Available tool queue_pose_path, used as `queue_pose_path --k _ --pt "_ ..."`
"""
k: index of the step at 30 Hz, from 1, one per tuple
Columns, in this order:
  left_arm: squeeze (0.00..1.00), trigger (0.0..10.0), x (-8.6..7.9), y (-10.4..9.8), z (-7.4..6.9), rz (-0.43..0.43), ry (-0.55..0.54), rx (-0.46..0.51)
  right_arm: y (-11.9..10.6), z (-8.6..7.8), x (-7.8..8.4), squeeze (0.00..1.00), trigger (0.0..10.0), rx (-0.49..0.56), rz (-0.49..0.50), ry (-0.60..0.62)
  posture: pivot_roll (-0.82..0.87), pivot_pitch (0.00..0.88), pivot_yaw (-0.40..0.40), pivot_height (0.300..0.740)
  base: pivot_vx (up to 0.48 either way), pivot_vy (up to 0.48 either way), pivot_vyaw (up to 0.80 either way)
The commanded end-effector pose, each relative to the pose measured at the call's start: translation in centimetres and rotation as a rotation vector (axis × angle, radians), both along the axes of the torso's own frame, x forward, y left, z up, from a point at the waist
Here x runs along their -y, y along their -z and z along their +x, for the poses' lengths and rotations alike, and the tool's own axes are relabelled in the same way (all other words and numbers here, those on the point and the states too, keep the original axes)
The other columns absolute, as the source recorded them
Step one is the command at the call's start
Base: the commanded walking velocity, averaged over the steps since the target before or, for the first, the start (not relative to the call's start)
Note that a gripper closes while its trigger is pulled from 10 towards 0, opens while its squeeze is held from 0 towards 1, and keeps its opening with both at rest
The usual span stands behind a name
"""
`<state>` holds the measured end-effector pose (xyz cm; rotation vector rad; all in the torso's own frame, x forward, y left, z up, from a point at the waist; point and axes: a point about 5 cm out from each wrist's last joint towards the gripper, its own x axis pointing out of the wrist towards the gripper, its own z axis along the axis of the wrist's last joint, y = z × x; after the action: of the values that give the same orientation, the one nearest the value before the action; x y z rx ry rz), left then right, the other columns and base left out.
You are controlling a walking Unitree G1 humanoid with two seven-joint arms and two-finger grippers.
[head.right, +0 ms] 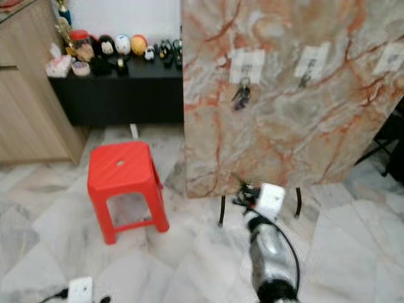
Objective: Hang keys on a hook
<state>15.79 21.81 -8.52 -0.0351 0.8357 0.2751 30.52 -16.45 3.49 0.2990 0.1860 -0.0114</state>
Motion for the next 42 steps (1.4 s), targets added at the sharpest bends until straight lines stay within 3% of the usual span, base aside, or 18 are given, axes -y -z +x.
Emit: queue_pose_path --k 1,5,7,12,15,16,20,26,34,42 --pt "0.00 10.0 -0.5 0.1 -0.4 0.004 -0.019 -0.009 -0.3 0.3 -0.7 0.00 10.0 0.013 0.007 -0.013 0.06 0.010 -0.072 0.740 0.000 0.000 0.00" --pt "0.00 10.0 -0.4 0.1 -0.5 -0.002 -0.016 -0.011 -0.1 0.2 -0.5 0.00 10.0 0.004 0.006 0.007 0.05 0.000 -0.071 0.740 0.000 0.000 0.00" --pt "0.00 10.0 -0.2 0.2 -0.5 -0.010 -0.012 -0.007 1.1 -0.3 1.6 0.00 10.0 -0.104 0.053 0.189 0.06 0.000 -0.070 0.740 0.126 0.000 0.00" --pt "0.00 10.0 -0.2 0.1 -0.5 -0.014 -0.014 -0.004 2.3 -1.1 3.2 0.00 10.0 -0.190 0.121 0.321 0.06 0.000 -0.071 0.740 0.257 0.000 0.00" --pt "0.00 10.0 -0.2 0.1 -0.4 -0.014 -0.014 -0.002 2.7 -1.3 3.2 0.00 10.0 -0.228 0.101 0.296 0.05 0.001 -0.071 0.740 0.262 0.000 0.00" --pt "0.00 10.0 -0.2 0.1 -0.4 -0.014 -0.015 -0.001 3.4 -1.6 2.8 0.00 10.0 -0.265 0.074 0.238 0.05 0.003 -0.072 0.740 0.262 0.000 0.00" --pt "0.00 10.0 -0.1 0.1 -0.3 -0.016 -0.015 0.001 3.9 -2.0 2.2 0.00 10.0 -0.275 0.036 0.179 0.06 0.011 -0.069 0.740 0.262 0.000 0.00" --pt "0.00 10.0 -0.2 0.1 -0.3 -0.016 -0.007 -0.001 5.6 -3.1 0.4 0.00 10.0 -0.361 -0.011 0.048 0.04 0.018 -0.058 0.740 0.261 0.000 0.00" --pt "0.00 10.0 -0.2 0.0 -0.2 -0.017 -0.010 0.000 9.1 -7.3 1.4 0.00 10.0 -0.582 -0.115 0.008 0.04 0.020 -0.056 0.740 0.261 0.000 0.00" --pt "0.00 10.0 -0.2 0.0 -0.2 -0.017 -0.011 -0.003 9.8 -8.5 1.9 0.00 10.0 -0.618 -0.121 0.030 0.05 0.025 -0.050 0.740 0.260 0.000 0.00"
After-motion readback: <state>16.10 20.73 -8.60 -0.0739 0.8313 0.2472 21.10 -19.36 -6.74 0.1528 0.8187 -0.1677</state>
